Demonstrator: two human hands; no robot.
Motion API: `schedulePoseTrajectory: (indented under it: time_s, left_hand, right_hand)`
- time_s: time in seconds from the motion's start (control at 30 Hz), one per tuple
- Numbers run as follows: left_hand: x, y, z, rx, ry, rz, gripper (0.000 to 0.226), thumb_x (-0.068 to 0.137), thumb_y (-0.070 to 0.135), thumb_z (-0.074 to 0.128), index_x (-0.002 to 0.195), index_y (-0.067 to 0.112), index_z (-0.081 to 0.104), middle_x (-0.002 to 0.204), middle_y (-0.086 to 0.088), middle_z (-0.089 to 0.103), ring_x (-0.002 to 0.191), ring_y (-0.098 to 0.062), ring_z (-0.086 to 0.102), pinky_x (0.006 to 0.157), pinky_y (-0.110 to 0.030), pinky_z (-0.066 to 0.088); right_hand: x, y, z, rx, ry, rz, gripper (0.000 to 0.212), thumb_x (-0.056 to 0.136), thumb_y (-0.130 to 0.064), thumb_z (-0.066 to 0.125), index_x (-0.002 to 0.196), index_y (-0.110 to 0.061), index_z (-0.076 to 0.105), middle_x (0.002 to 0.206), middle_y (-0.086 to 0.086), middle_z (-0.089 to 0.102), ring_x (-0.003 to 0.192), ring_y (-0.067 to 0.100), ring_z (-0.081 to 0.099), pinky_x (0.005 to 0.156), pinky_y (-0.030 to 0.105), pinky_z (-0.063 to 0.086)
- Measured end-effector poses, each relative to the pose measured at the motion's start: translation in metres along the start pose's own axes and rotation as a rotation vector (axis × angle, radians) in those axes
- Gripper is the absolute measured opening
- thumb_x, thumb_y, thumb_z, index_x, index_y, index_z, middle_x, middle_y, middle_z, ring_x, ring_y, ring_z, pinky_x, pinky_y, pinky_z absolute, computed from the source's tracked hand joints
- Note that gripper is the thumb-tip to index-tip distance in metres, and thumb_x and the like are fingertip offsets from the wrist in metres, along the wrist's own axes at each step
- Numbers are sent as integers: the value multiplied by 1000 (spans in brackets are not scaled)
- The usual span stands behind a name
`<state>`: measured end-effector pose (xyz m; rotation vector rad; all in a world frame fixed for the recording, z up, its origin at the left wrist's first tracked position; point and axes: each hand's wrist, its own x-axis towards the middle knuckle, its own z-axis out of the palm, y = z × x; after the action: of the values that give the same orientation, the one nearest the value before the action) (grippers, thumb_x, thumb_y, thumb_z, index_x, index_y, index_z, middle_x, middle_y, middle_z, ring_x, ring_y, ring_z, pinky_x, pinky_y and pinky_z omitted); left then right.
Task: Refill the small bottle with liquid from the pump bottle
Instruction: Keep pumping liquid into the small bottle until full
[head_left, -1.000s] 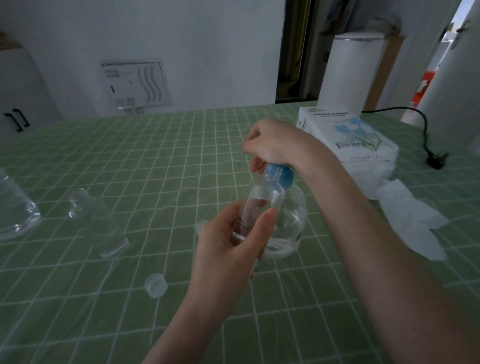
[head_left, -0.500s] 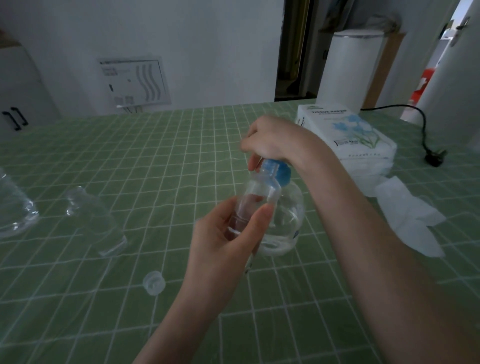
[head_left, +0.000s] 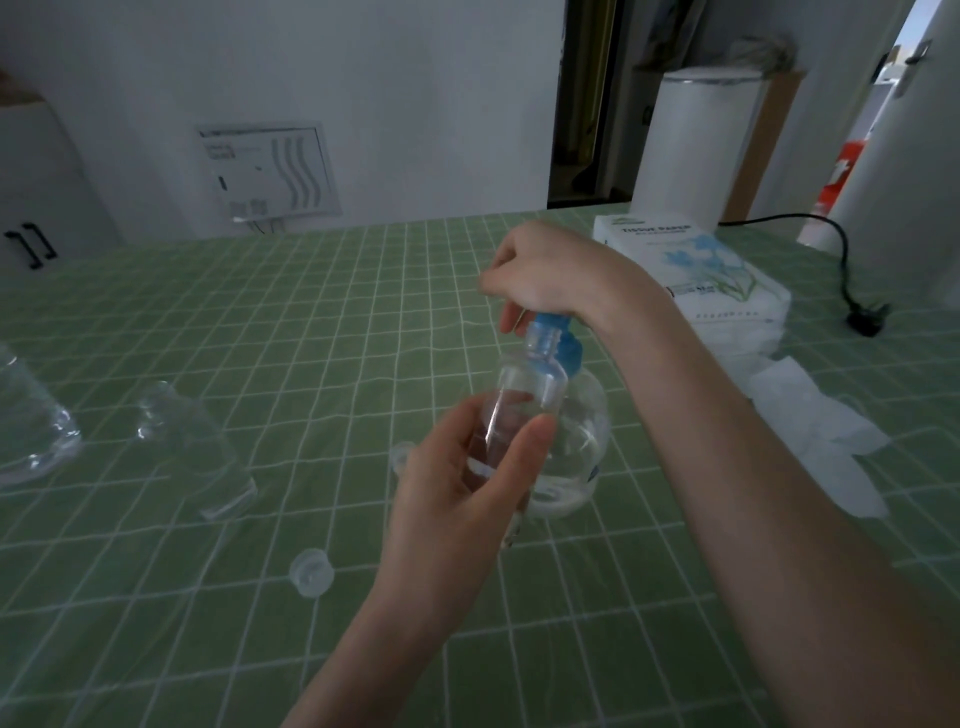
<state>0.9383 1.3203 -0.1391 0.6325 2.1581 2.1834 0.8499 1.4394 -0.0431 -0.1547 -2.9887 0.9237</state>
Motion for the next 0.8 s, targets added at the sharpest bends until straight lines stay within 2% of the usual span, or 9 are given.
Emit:
schedulePoseTrajectory:
  time_s: [0.07,0.13,0.2,0.33,0.43,0.6,0.67,0.8]
  left_hand:
    - [0,-1,1,-3,-9,-5,22,74,47,60,90,34,66,78,4,71,66,-10,65,59,-34,57]
    - [0,-3,1,-6,-23,-10,23,75,48,59,90,32,65,80,2,70,68,-17,67,62,-43,57]
    - [0,-3,1,-5,-31,-12,28,73,53,57,91,32,64,83,0,71,72,-24,68,63,-46,58]
    - [1,-4,2,-1,-44,-21,31,70,58,54,90,36,62,80,4,71,68,-17,68,57,-29,58]
    - [2,-5,1,-4,-27,-14,33,68,59,53,90,36,62,76,8,70,65,-9,66,56,-21,54]
    - [1,-2,0,-16,-4,-24,29,71,55,56,91,36,65,78,7,71,62,-8,65,54,-19,51]
    - [1,-1,-1,-20,-8,-30,22,76,49,57,91,36,66,82,4,72,62,-8,65,54,-19,51]
    - [1,3,-3,-79,-17,-59,22,75,44,59,88,27,67,82,-6,71,58,-7,63,52,-16,48]
  right_hand:
    - [1,0,1,2,-12,-4,28,95,-20,49,119,-7,57,103,11,69,94,25,68,76,30,49]
    - [1,0,2,6,-23,-4,29,96,-20,49,120,-6,57,104,12,69,94,26,68,85,34,52]
    - [1,0,2,2,-29,-8,29,96,-20,49,119,-5,58,103,12,70,94,27,69,88,37,53]
    - [0,0,2,0,-30,-13,30,96,-21,50,119,-3,58,106,13,70,96,27,68,91,38,53]
    - [0,0,2,-11,-30,-16,31,96,-22,49,120,-4,58,106,12,70,96,26,68,86,35,51]
    - [1,0,2,-21,-30,-12,32,95,-22,49,120,-4,60,104,12,71,96,25,68,65,24,43]
    - [1,0,2,-23,-29,-12,32,95,-22,49,119,-5,60,104,11,71,97,25,68,64,24,42]
    - [1,0,2,-20,-37,-14,32,95,-21,49,120,-4,60,104,13,71,97,26,68,74,29,47]
